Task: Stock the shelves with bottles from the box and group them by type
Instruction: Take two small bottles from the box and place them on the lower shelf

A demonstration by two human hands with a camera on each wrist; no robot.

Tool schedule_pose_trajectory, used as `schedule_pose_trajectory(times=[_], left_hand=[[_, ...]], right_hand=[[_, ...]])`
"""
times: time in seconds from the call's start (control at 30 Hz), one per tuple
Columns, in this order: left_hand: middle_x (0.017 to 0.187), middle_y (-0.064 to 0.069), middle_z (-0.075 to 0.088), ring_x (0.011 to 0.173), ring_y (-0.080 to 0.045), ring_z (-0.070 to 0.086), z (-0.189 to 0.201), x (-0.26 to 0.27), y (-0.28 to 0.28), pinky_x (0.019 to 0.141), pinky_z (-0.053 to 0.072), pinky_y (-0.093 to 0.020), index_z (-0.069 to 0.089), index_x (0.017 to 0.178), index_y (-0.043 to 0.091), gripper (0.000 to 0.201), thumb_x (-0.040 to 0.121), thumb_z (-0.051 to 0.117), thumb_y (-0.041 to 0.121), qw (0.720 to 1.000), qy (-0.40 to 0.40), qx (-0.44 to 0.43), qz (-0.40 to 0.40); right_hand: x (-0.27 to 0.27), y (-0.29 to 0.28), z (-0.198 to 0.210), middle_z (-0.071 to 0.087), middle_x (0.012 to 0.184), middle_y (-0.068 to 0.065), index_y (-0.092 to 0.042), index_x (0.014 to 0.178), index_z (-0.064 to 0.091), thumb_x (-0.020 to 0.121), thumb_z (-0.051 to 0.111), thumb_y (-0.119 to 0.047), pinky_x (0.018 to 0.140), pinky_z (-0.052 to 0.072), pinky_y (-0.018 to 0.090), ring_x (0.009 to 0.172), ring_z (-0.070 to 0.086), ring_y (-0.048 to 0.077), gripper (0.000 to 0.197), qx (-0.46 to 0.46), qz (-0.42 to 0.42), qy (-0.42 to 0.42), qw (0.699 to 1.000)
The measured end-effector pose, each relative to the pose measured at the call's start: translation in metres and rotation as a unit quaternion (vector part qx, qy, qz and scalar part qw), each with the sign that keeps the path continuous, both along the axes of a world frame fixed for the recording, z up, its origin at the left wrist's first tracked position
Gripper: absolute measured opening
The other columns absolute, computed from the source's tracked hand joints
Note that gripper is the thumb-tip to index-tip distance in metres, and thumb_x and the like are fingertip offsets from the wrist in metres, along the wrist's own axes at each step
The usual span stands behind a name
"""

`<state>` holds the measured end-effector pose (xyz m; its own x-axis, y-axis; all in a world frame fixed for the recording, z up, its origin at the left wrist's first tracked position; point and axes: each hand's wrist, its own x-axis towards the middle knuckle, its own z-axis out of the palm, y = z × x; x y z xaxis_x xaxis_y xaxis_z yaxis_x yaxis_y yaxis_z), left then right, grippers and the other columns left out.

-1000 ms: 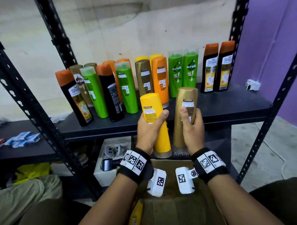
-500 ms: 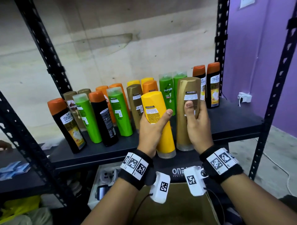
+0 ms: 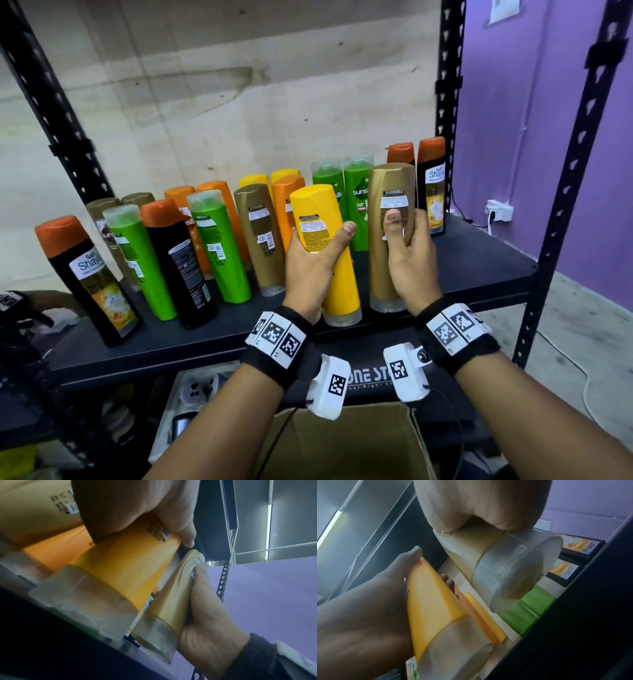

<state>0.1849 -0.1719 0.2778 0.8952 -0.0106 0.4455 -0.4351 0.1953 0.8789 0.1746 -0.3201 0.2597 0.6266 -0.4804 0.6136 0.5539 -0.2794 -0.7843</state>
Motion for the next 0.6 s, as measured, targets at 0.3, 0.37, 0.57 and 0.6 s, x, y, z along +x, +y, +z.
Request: schedule_pose_trajectory(times=[0.3,0.37,0.57,0.6], left_hand=[[0.103,0.002,0.075,0.095,-0.015,0.073,-0.008,0.021,-0.02,0.085,0.062,-0.043,0.063,0.116,0.019,0.056,0.074,0.085,0.048,0.998,-0.043,0.036,0.033],[0.103,0.007,0.075,0.094,-0.01,0.073,-0.009,0.026,-0.023,0.08,0.061,-0.029,0.063,0.113,0.026,0.05,0.074,0.085,0.048,0.997,-0.056,0.04,0.033],[0.107,0.013,0.073,0.097,-0.005,0.072,-0.012,0.033,-0.024,0.079,0.058,-0.019,0.06,0.118,0.027,0.058,0.073,0.082,0.056,0.995,-0.074,0.045,0.04],[0.108,0.014,0.073,0.098,-0.005,0.072,-0.013,0.032,-0.023,0.079,0.057,-0.019,0.059,0.119,0.028,0.059,0.073,0.082,0.056,0.995,-0.074,0.047,0.039]], right_hand=[[0.015,-0.015,-0.009,0.069,0.092,-0.024,-0.03,0.116,0.054,0.089,0.048,-0.07,0.071,0.042,0.003,0.086,0.064,-0.009,0.049,-0.02,-0.018,0.002,1.0],[0.016,-0.017,-0.013,0.069,0.096,-0.023,-0.023,0.122,0.054,0.091,0.052,-0.064,0.076,0.044,0.005,0.089,0.064,-0.01,0.052,-0.023,-0.014,-0.006,1.0],[0.016,-0.019,-0.018,0.068,0.104,-0.015,-0.017,0.131,0.051,0.094,0.055,-0.058,0.078,0.044,0.004,0.094,0.063,-0.009,0.056,-0.032,-0.002,-0.007,0.999],[0.015,-0.019,-0.019,0.069,0.106,-0.014,-0.019,0.131,0.05,0.094,0.052,-0.06,0.076,0.043,0.003,0.094,0.063,-0.01,0.055,-0.036,0.001,0.0,0.999]])
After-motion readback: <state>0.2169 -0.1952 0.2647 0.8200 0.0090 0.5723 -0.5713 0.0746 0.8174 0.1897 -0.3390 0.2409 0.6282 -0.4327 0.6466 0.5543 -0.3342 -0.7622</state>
